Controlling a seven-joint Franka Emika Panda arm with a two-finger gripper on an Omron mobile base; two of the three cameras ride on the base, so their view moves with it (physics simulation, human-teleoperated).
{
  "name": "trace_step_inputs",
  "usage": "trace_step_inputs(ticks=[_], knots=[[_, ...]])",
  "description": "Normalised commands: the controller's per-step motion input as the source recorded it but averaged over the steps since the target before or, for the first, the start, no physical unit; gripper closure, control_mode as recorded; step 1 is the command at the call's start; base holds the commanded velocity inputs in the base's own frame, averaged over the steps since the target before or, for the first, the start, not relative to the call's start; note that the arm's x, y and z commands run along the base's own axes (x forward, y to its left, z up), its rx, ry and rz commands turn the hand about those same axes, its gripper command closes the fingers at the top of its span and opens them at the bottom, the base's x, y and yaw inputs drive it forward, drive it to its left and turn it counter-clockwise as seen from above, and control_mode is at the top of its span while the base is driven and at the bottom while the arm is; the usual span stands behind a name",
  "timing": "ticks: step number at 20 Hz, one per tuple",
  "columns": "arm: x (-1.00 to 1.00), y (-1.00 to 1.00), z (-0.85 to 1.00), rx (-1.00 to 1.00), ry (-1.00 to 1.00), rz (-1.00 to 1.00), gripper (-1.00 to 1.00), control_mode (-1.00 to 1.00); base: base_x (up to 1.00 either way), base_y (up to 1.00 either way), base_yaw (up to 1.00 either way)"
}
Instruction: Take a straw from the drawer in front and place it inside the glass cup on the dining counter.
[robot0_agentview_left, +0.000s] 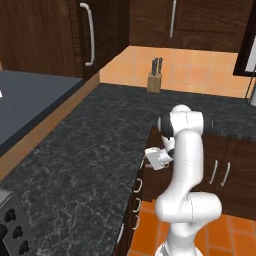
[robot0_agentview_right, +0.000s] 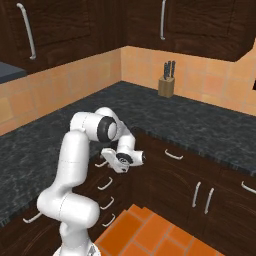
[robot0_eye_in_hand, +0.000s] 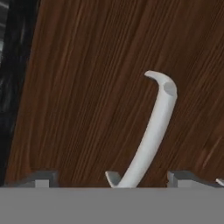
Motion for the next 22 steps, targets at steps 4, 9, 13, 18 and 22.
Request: trace_step_inputs(ticks=[4, 9, 13, 18, 22], knots=[[0.06, 0.0, -0.42, 0.1, -0.04, 0.1, -1.0, -1.0, 0.0, 0.0, 0.0], [0.09, 0.0, -0.27, 0.09, -0.03, 0.09, -1.0, -1.0, 0.0, 0.0, 0.0], [0.31, 0.0, -0.02, 0.08, -0.03, 0.01, -1.0, -1.0, 0.0, 0.0, 0.0], [0.37, 0.13, -0.01, 0.05, 0.0, 0.0, -1.0, -1.0, 0.0, 0.0, 0.0], [0.23, 0.37, -0.03, 0.02, 0.0, 0.0, -1.0, -1.0, 0.0, 0.0, 0.0]])
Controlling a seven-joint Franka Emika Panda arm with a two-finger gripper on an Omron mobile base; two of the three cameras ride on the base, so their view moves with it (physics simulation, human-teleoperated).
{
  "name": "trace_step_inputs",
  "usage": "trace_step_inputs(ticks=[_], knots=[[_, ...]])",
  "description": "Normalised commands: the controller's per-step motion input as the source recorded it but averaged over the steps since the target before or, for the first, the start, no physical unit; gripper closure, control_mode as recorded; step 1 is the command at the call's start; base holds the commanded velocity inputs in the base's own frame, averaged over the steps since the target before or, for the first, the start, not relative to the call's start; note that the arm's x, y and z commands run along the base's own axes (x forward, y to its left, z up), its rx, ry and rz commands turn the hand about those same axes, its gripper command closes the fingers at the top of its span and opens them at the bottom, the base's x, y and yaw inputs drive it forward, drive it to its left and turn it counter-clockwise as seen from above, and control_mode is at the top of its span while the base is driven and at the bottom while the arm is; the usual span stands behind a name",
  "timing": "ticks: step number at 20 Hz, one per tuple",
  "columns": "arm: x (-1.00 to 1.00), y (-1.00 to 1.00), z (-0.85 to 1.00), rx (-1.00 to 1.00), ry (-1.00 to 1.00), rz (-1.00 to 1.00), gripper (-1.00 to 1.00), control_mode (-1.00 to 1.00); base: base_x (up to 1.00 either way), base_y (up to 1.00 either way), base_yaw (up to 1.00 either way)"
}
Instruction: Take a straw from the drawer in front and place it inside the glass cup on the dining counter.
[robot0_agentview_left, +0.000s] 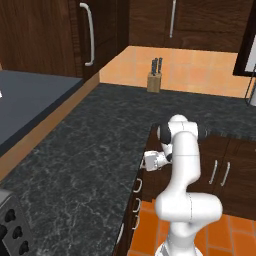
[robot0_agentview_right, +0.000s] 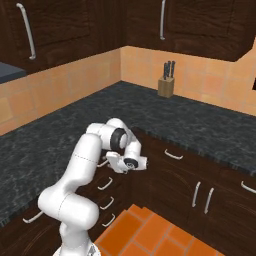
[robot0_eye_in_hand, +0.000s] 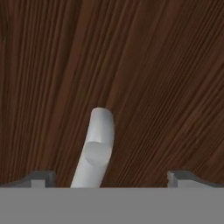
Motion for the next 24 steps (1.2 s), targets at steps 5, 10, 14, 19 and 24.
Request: trace_step_inputs(ticks=[5, 10, 14, 19, 24], knots=[[0.13, 0.36, -0.12, 0.0, 0.0, -0.01, 1.0, -1.0, 0.0, 0.0, 0.0], [0.0, 0.03, -0.09, 0.0, 0.07, -0.02, 1.0, -1.0, 0.0, 0.0, 0.0], [-0.28, -0.13, 0.0, 0.0, 0.02, -0.08, 1.0, -1.0, 0.0, 0.0, 0.0], [-0.74, -0.48, 0.0, 0.04, 0.0, -0.01, 1.0, -1.0, 0.0, 0.0, 0.0], [-0.81, -0.55, 0.0, 0.07, 0.0, 0.0, 1.0, -1.0, 0.0, 0.0, 0.0]])
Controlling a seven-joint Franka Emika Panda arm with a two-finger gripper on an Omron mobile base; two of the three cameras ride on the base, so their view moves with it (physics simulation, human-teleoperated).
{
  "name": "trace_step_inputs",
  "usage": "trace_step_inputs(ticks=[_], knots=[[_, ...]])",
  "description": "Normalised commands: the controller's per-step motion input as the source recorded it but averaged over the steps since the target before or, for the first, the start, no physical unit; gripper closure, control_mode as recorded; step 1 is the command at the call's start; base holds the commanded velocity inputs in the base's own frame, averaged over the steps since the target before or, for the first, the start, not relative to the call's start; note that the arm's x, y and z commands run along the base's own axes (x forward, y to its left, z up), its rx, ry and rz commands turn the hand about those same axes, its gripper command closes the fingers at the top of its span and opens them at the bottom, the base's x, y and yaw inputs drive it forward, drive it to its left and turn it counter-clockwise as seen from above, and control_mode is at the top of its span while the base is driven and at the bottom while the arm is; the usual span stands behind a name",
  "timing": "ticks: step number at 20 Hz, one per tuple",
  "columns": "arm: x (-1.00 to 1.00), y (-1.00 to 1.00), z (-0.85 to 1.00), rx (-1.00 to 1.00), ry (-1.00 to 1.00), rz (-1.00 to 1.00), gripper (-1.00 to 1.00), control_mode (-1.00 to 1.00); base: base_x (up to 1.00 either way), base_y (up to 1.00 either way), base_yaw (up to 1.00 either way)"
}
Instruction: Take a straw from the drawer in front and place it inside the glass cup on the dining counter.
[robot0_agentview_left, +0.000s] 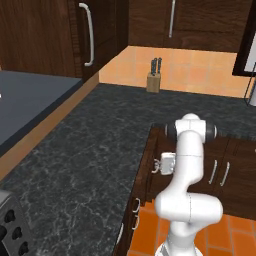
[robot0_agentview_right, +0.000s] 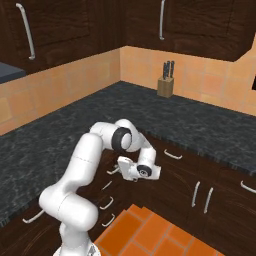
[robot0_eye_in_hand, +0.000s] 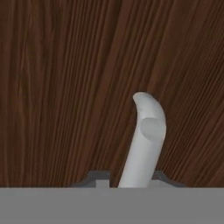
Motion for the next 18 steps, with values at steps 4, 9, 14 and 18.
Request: trace_step_inputs(ticks=[4, 9, 14, 18], knots=[[-0.83, -0.52, 0.01, 0.06, 0.0, 0.0, 1.0, -1.0, 0.0, 0.0, 0.0], [-0.73, -0.56, 0.14, 0.01, 0.0, 0.0, 1.0, -1.0, 0.0, 0.0, 0.0], [-0.6, -0.55, 0.16, 0.01, 0.0, 0.0, 1.0, -1.0, 0.0, 0.0, 0.0], [-0.18, -0.18, -0.01, 0.0, 0.0, -0.03, -1.0, -1.0, 0.0, 0.0, 0.0]])
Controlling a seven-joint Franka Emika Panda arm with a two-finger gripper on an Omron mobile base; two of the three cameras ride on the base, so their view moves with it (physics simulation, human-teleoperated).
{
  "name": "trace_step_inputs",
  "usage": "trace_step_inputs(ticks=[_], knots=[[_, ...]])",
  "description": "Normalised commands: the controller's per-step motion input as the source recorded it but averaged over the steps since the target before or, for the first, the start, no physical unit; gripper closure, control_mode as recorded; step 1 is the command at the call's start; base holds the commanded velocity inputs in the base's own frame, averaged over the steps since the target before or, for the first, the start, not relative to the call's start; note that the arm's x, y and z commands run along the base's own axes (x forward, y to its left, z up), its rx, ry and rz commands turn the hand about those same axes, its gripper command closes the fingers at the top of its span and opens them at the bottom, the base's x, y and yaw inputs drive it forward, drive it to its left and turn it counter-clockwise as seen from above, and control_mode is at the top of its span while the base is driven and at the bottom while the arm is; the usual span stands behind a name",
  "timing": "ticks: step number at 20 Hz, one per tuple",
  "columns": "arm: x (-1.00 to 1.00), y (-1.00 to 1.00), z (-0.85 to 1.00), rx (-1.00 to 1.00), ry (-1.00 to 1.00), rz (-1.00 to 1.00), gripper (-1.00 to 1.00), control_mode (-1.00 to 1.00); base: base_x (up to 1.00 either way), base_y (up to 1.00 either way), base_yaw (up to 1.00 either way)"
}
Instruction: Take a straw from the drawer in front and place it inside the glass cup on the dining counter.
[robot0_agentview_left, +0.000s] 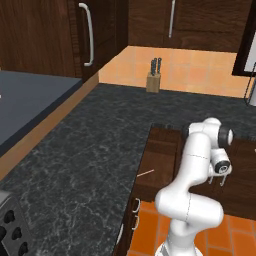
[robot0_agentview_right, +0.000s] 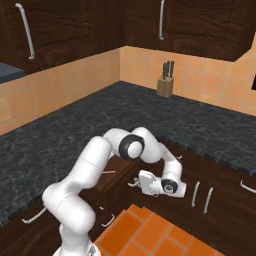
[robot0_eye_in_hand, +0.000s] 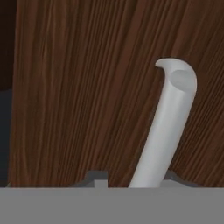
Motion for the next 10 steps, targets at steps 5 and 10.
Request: trace_step_inputs(ticks=[5, 10], knots=[[-0.15, 0.01, -0.01, -0.07, -0.04, -0.01, -1.0, -1.0, 0.0, 0.0, 0.0], [-0.38, -0.17, 0.69, -0.25, -0.03, 0.0, -1.0, -1.0, 0.0, 0.0, 0.0]])
